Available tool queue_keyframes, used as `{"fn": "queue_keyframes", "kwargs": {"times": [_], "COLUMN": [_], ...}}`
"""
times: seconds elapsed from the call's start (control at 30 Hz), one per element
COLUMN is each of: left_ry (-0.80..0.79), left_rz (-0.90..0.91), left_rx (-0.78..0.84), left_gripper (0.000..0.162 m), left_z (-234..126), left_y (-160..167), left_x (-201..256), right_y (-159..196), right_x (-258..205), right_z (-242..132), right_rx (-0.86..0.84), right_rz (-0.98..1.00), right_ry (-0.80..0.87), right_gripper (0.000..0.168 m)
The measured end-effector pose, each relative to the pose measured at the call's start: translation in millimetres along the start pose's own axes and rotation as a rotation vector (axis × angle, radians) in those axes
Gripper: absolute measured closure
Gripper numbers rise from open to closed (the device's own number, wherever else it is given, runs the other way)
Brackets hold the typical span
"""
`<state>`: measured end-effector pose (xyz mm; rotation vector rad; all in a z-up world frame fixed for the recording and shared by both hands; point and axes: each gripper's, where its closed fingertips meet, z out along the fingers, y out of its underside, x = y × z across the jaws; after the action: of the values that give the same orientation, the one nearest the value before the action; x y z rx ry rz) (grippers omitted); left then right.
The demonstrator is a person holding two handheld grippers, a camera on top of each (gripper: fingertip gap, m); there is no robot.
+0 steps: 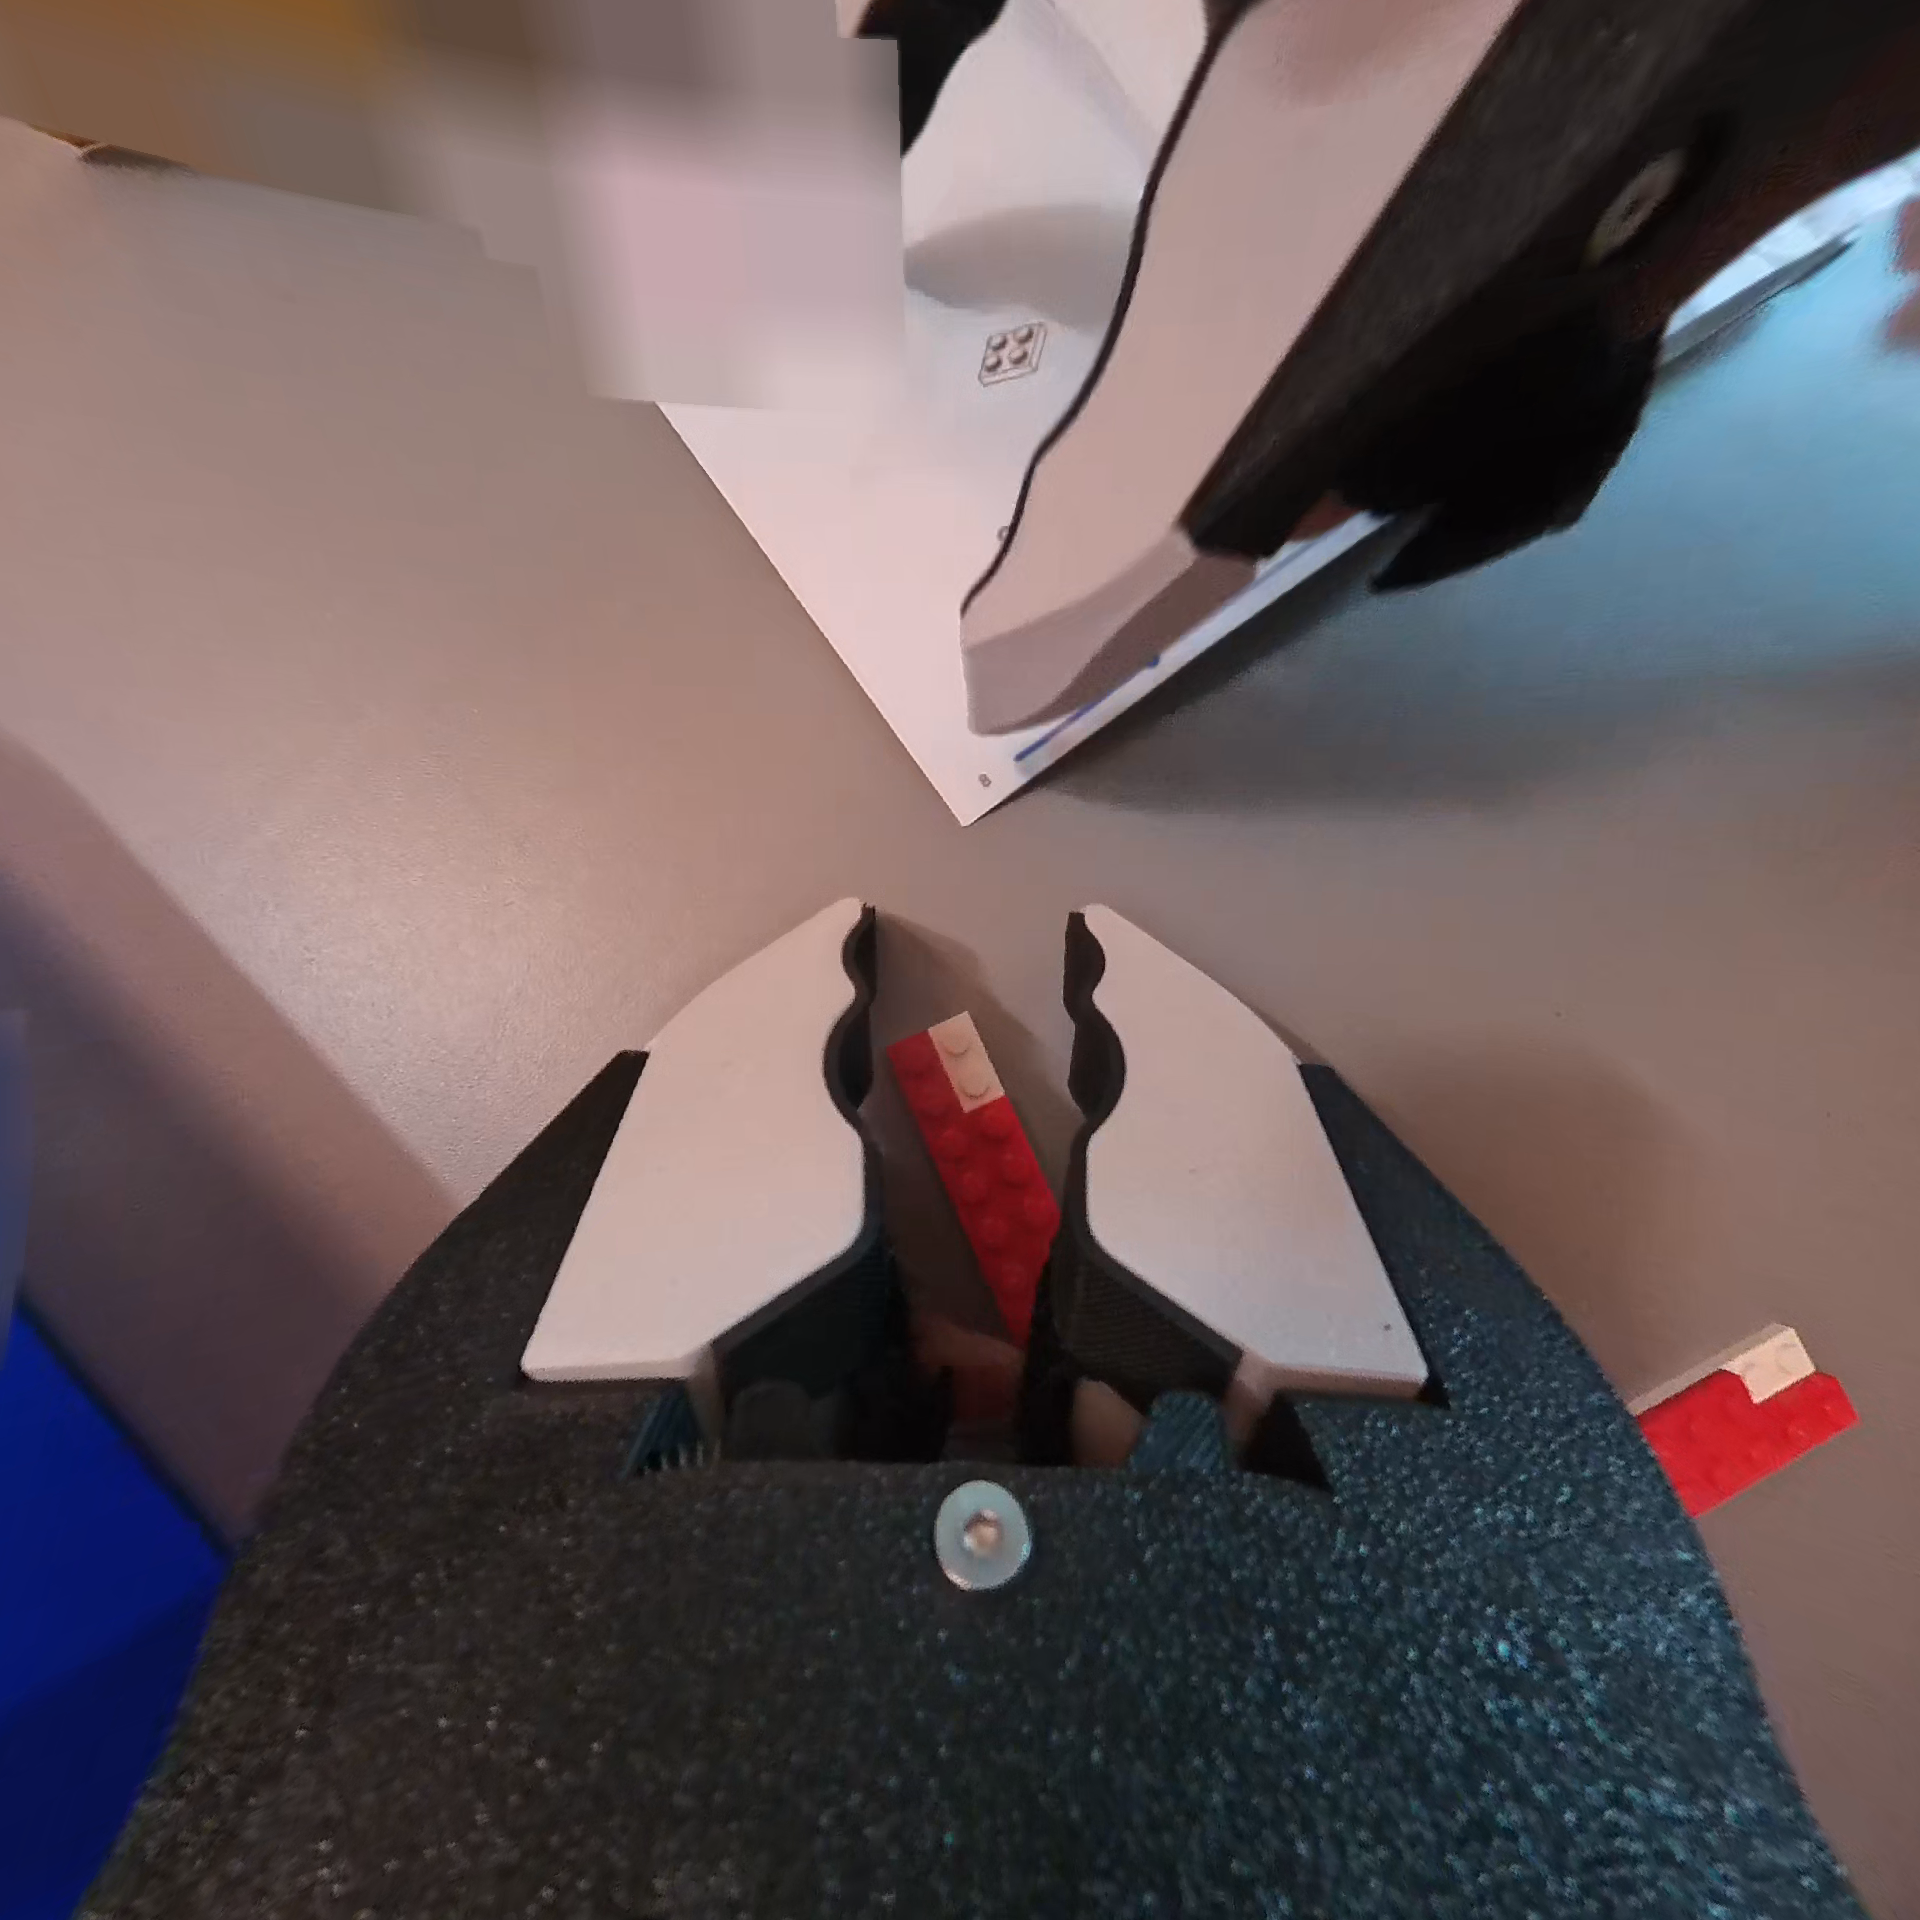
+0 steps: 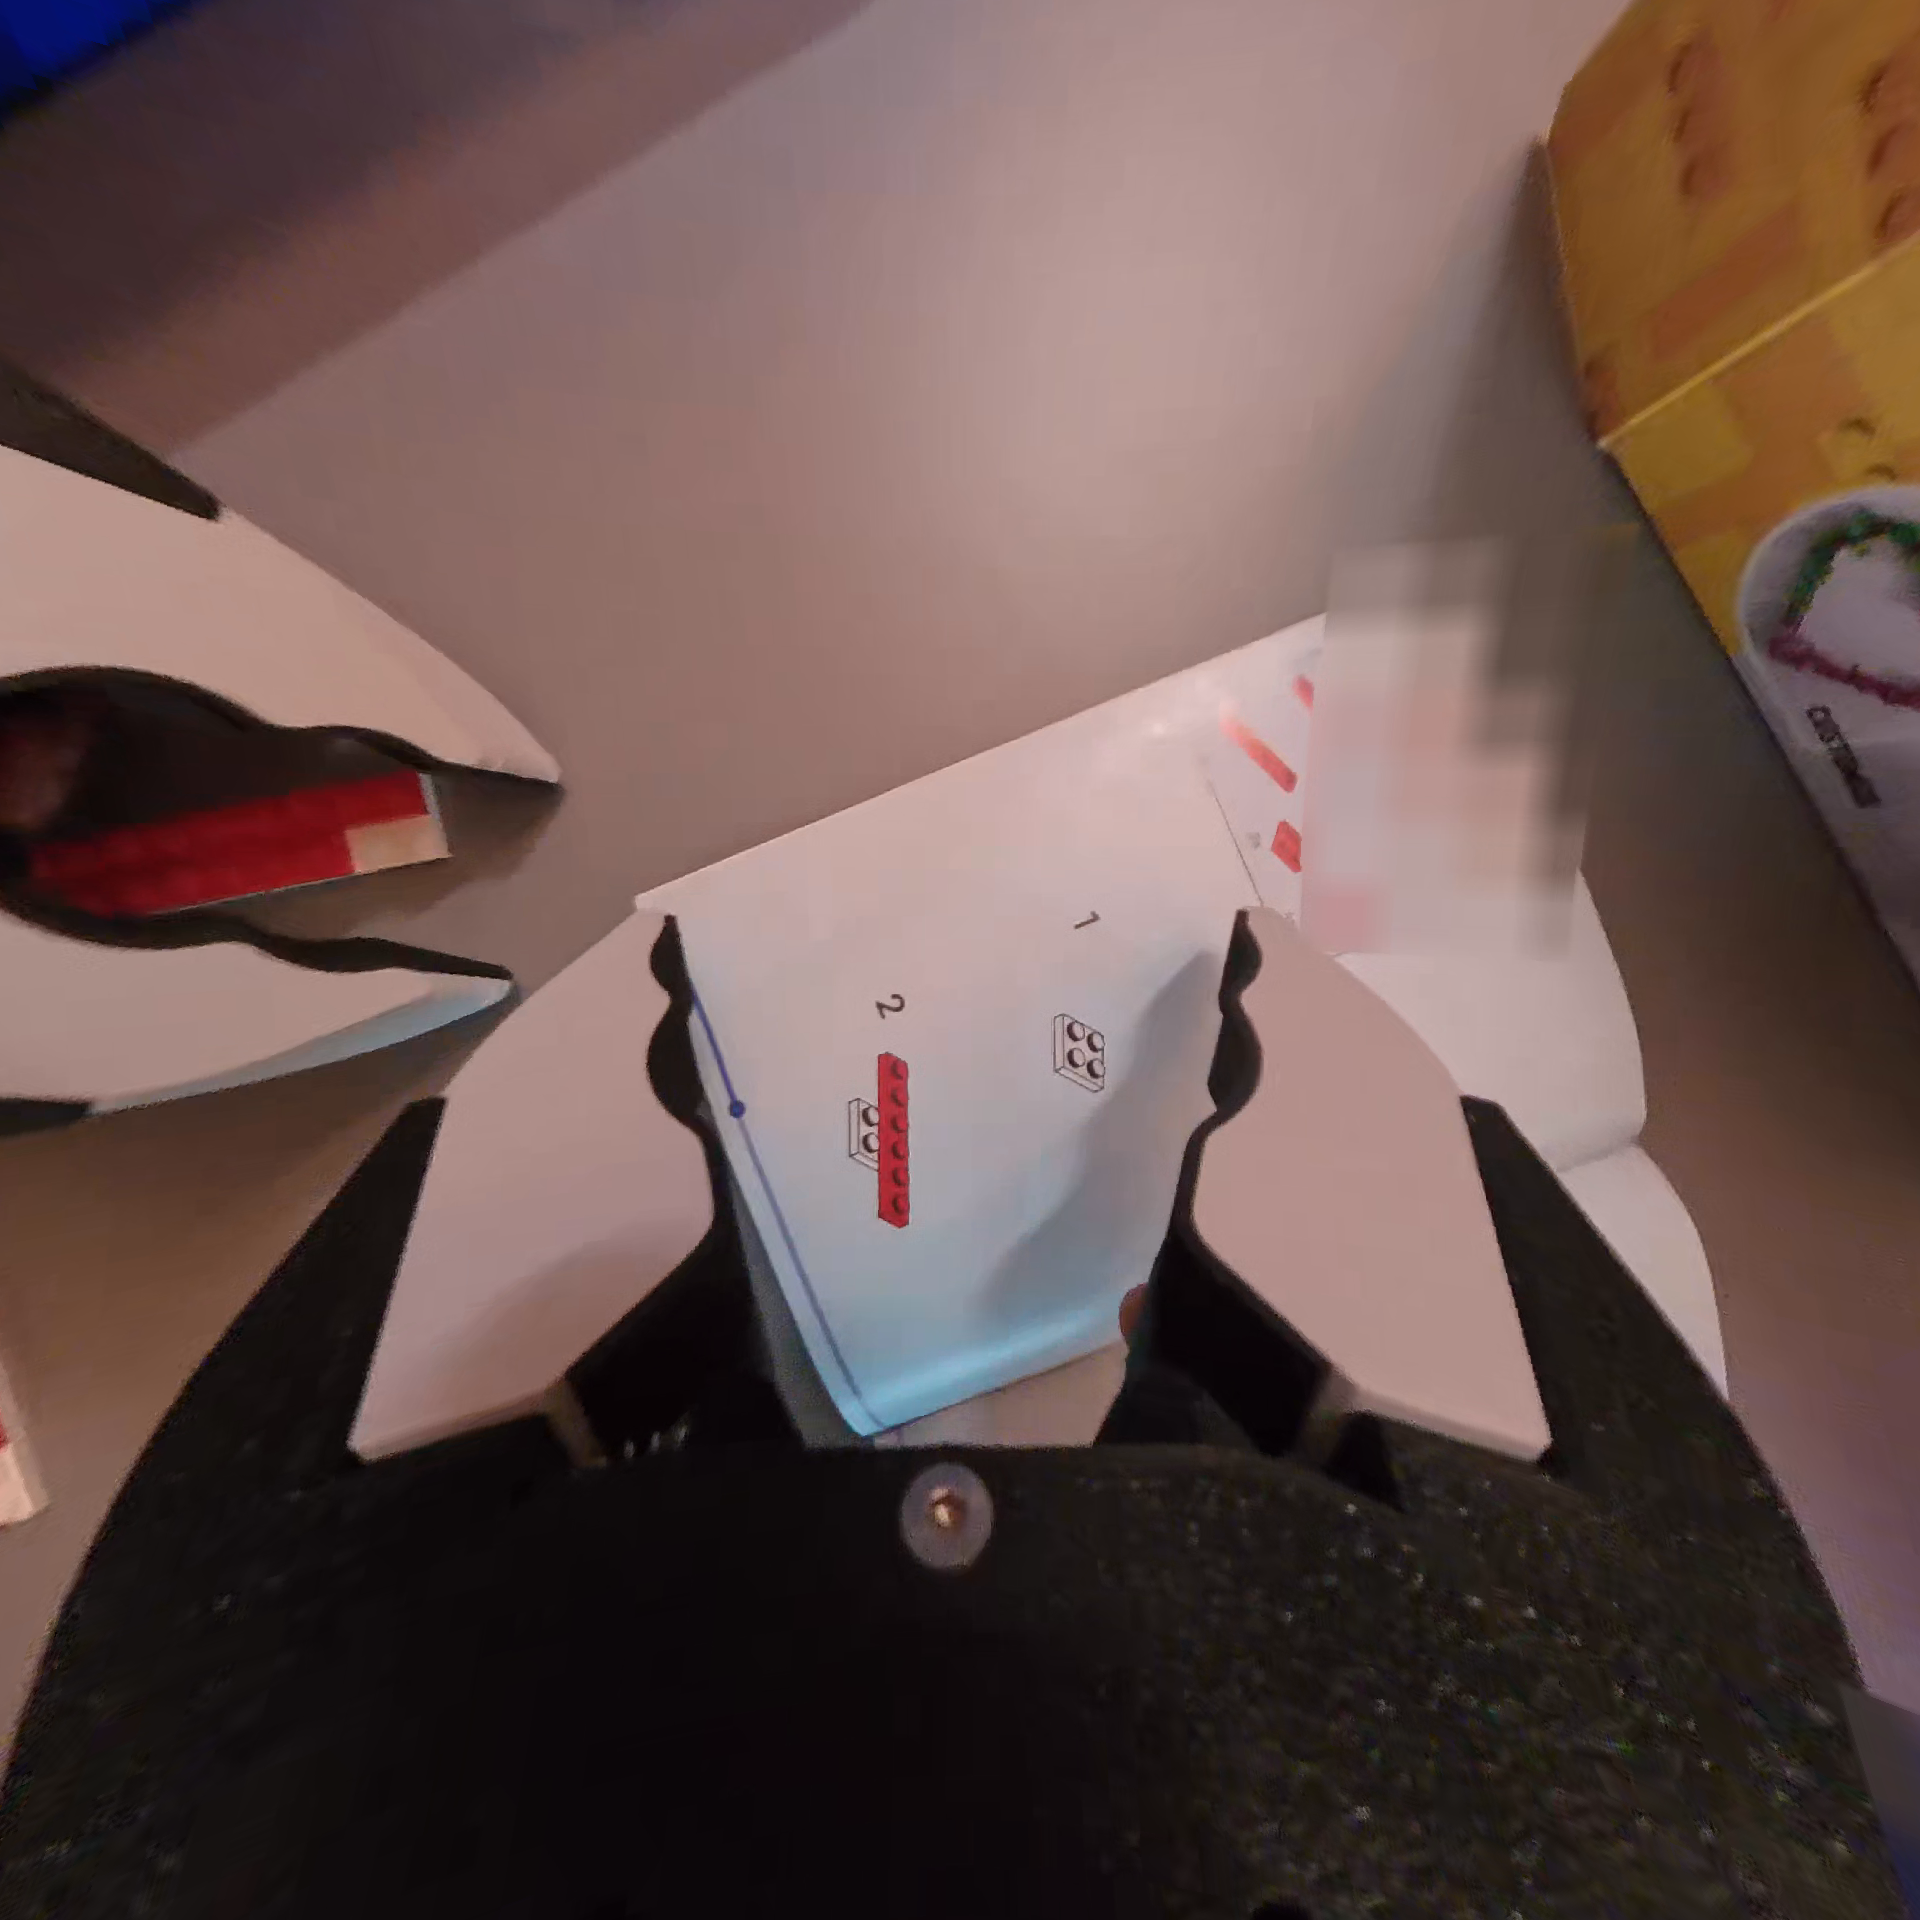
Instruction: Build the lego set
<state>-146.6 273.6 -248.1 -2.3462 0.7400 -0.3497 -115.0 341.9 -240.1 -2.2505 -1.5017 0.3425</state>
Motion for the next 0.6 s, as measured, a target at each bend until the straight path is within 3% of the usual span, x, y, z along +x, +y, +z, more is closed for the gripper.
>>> {"fn": "queue_keyframes", "kwargs": {"times": [0.07,0.13,0.33,0.53,0.6], "left_ry": [0.005,0.006,0.002,-0.002,-0.002], "left_rz": [-0.004,0.005,0.006,0.006,0.008], "left_rx": [0.007,0.018,0.027,0.032,0.028], "left_gripper": [0.128,0.128,0.128,0.127,0.127], "left_z": [-1,-2,-4,-6,-5], "left_y": [-1,-4,-5,-6,-6], "left_x": [1,3,3,2,2], "right_y": [9,10,11,11,12], "right_x": [3,-2,-2,5,8], "right_z": [8,12,12,11,9], "right_rx": [-0.058,-0.052,-0.033,0.008,0.024], "right_rz": [-0.001,0.036,0.041,0.037,0.041], "right_ry": [0.053,0.001,-0.014,-0.022,-0.021], "right_gripper": [0.070,0.089,0.092,0.109,0.126]}}
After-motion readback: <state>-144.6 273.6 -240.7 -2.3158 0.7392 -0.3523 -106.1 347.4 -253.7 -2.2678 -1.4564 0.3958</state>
